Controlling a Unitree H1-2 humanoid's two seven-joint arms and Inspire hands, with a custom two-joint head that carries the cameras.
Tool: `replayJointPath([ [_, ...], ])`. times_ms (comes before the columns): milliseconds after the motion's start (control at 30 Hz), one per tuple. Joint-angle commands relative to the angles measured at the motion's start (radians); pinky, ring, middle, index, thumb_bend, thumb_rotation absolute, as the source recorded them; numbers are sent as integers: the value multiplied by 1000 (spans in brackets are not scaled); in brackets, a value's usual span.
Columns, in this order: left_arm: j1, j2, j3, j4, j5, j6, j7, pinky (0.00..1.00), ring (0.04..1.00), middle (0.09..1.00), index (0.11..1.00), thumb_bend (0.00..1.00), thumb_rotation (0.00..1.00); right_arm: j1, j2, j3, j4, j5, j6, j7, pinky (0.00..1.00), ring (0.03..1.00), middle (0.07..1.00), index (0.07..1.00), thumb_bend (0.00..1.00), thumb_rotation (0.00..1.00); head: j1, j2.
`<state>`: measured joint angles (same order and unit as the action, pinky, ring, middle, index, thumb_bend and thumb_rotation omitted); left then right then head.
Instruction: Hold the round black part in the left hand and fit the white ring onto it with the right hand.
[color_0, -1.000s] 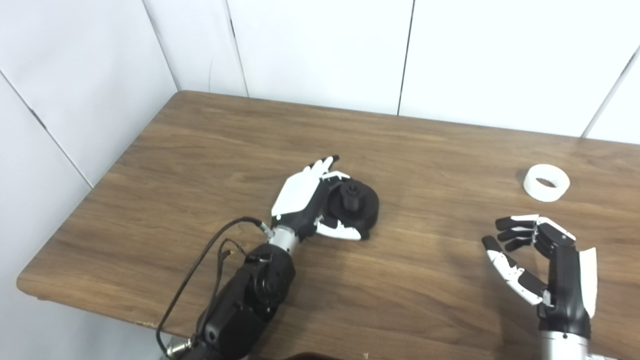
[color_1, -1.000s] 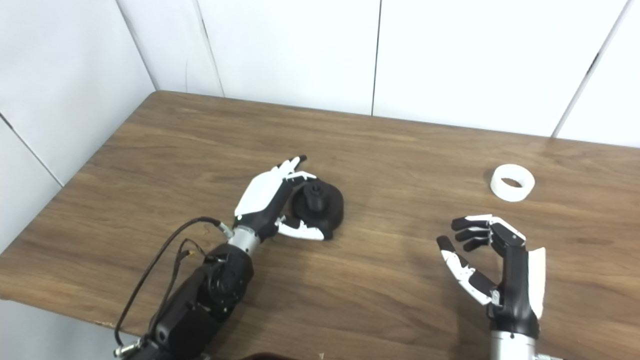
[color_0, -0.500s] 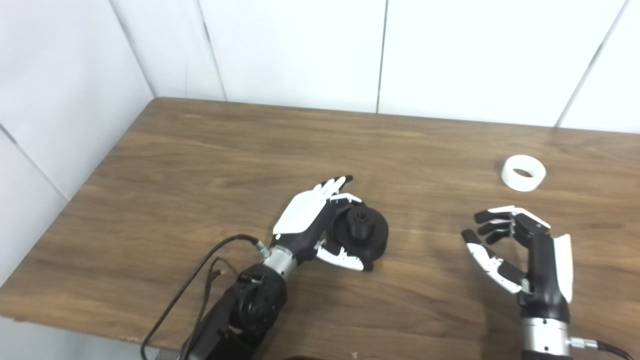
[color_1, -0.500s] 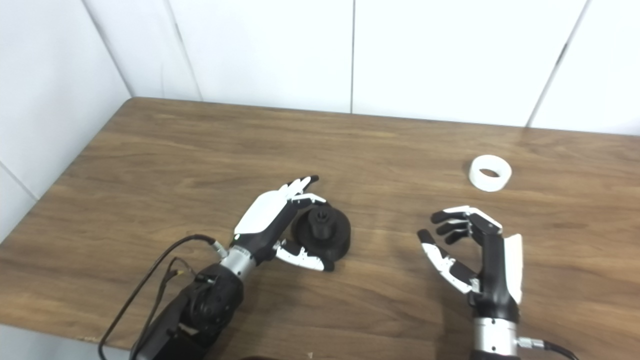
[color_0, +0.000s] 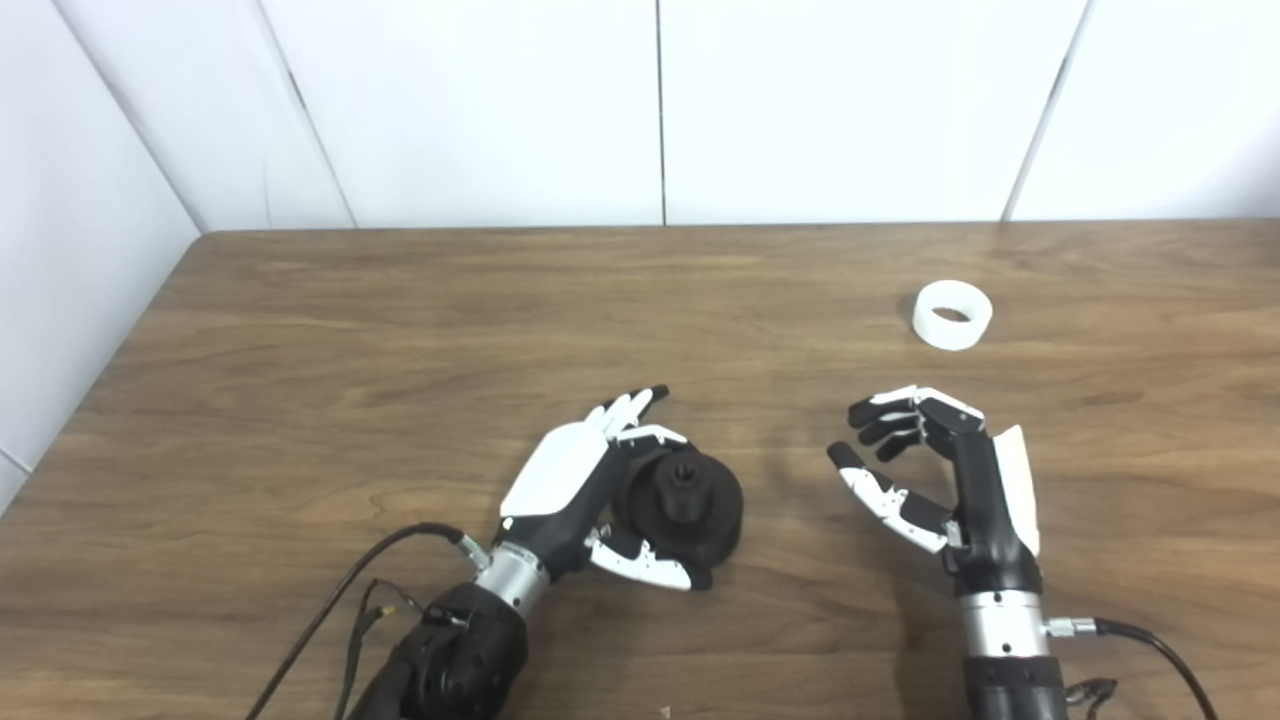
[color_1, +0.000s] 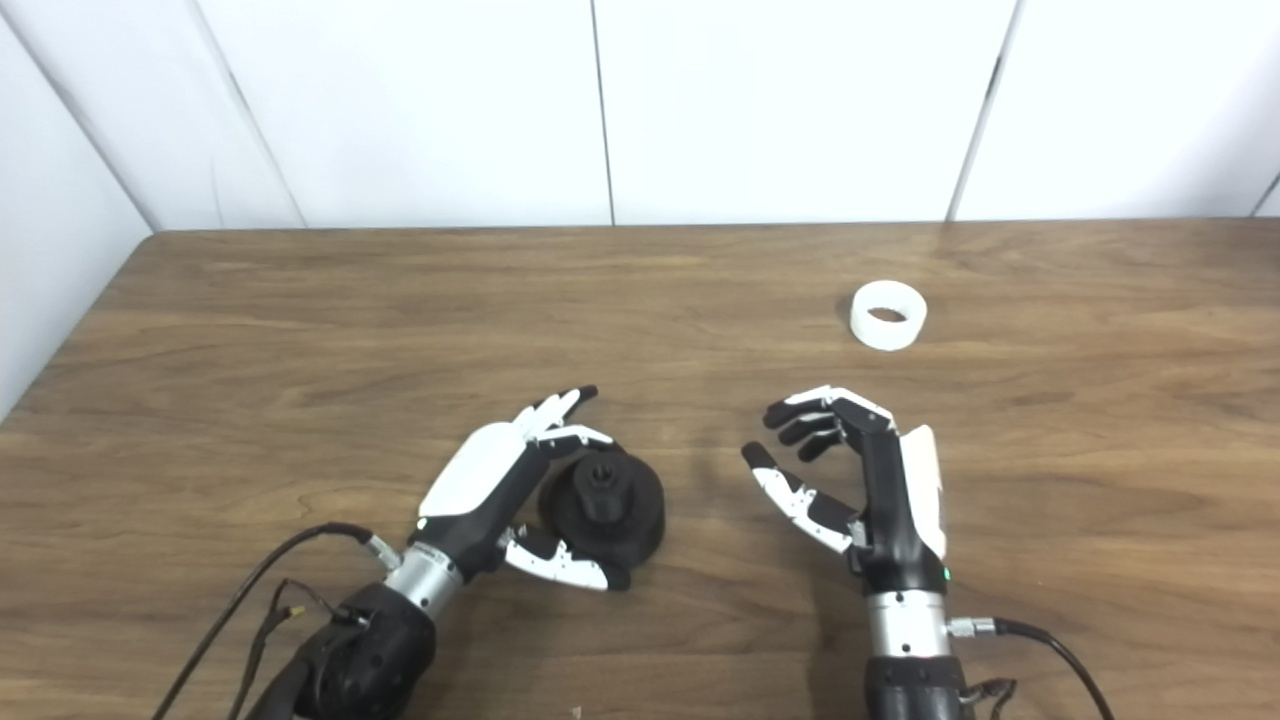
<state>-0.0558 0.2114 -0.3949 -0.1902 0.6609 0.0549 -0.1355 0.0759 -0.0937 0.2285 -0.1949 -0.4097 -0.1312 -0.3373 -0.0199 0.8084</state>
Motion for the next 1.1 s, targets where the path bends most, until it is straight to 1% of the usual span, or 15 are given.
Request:
replayJointPath([
  [0,-11,-6,-7,-30,7,-11,-14,1000,1000,1000,633,977,334,34,106,1,-18,-5,-8,-22,383,497,579,494,502,151,-2,0],
  [167,-7,-15,-7,-35,11,-5,-31,1000,1000,1000,636,979,349,33,107,7,-17,-6,-10,-24,391,499,575,494,502,151,-29,2],
  [300,-9,-8,5,-35,16,-7,-34,1000,1000,1000,637,965,325,33,111,15,-20,-27,4,-30,387,497,576,494,501,152,-66,1],
  [367,-7,1,13,-36,14,-13,-35,1000,1000,1000,637,962,317,31,116,21,-18,-36,6,-38,381,489,570,493,502,151,-105,-2],
  [500,1,23,34,-38,-4,-32,-36,1000,1000,1000,636,958,315,30,133,42,-6,-47,6,-55,372,476,564,493,502,148,-235,-28],
  [533,4,31,41,-38,-12,-41,-37,1000,1000,1000,637,954,312,29,138,50,2,-52,4,-63,368,472,564,493,503,147,-278,-35],
  [567,6,36,46,-37,-19,-48,-39,1000,1000,1000,636,953,310,28,142,56,8,-56,3,-68,366,470,564,493,503,147,-284,-36],
  [633,9,49,56,-34,-34,-65,-45,1000,1000,1000,637,949,314,24,150,69,20,-63,4,-80,362,468,573,493,503,147,-325,-43],
  [700,9,57,61,-34,-45,-70,-54,1000,1000,1000,638,949,317,18,156,77,27,-70,10,-92,356,465,574,492,502,146,-333,-43],
  [867,8,57,63,-38,-53,-70,-63,1000,1000,1000,636,949,308,13,153,87,24,-80,26,-107,350,457,574,492,502,145,-323,-44],
  [1000,4,55,68,-41,-57,-67,-67,1000,1000,1000,638,947,305,3,134,81,-6,-70,68,-86,353,466,585,493,503,146,-322,-45],
  [1067,3,55,72,-40,-57,-67,-69,1000,1000,1000,638,945,300,-9,113,79,-21,-93,99,-75,371,478,585,494,503,148,-327,-45],
])
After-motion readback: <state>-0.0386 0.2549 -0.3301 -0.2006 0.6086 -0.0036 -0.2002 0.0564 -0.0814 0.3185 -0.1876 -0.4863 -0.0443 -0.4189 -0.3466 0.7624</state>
